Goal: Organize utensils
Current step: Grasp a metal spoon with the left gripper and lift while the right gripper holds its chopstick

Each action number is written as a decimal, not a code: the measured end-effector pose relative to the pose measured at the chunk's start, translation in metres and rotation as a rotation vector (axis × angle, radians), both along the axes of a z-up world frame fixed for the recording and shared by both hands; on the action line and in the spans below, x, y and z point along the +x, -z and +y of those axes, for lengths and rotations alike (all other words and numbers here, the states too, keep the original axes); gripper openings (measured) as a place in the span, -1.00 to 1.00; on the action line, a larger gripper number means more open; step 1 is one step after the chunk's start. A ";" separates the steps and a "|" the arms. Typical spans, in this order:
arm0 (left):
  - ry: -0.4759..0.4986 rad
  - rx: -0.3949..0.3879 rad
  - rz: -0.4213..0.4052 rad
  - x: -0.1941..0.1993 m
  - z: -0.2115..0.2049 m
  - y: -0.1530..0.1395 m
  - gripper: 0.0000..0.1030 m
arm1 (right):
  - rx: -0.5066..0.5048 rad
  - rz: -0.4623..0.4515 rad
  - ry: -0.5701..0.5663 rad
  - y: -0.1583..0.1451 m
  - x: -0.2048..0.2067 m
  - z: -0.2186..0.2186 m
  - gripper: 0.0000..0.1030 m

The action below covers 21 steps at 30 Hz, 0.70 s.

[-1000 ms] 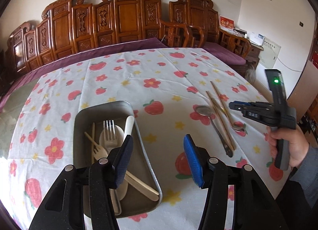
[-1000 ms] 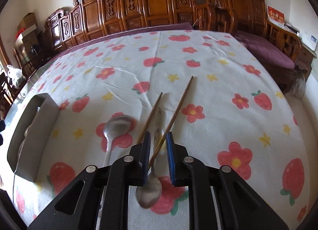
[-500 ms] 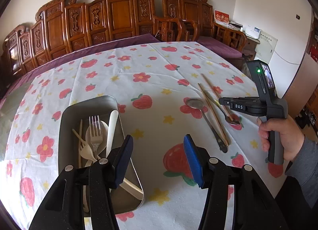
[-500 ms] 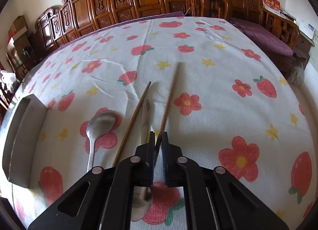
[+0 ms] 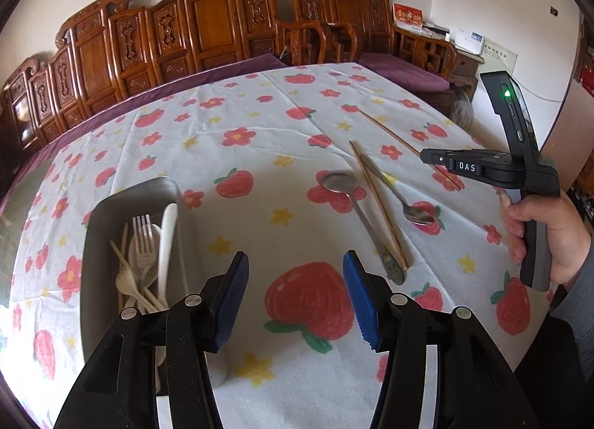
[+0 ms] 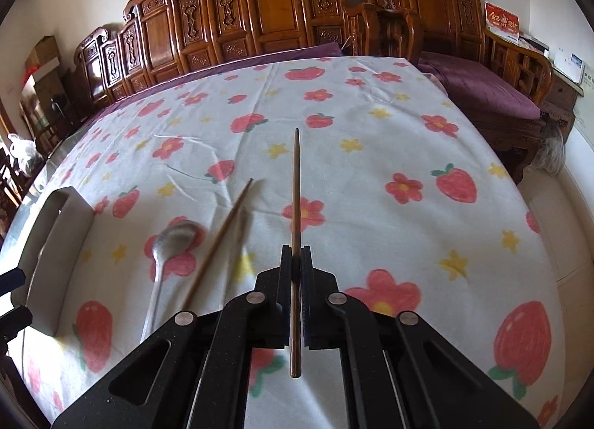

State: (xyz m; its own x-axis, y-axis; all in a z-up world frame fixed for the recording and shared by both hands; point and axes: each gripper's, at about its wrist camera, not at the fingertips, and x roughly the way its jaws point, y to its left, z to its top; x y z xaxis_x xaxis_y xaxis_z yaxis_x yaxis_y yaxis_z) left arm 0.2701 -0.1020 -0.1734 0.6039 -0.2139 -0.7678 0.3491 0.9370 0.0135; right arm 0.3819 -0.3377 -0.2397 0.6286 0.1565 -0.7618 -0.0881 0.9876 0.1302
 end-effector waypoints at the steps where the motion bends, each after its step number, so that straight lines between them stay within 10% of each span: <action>1: 0.002 -0.003 0.010 0.002 -0.006 0.002 -0.02 | -0.004 -0.001 0.000 0.000 -0.001 -0.004 -0.90; 21: 0.116 0.010 0.115 0.018 -0.132 0.029 -0.21 | 0.142 -0.020 0.077 -0.008 -0.009 -0.075 -0.90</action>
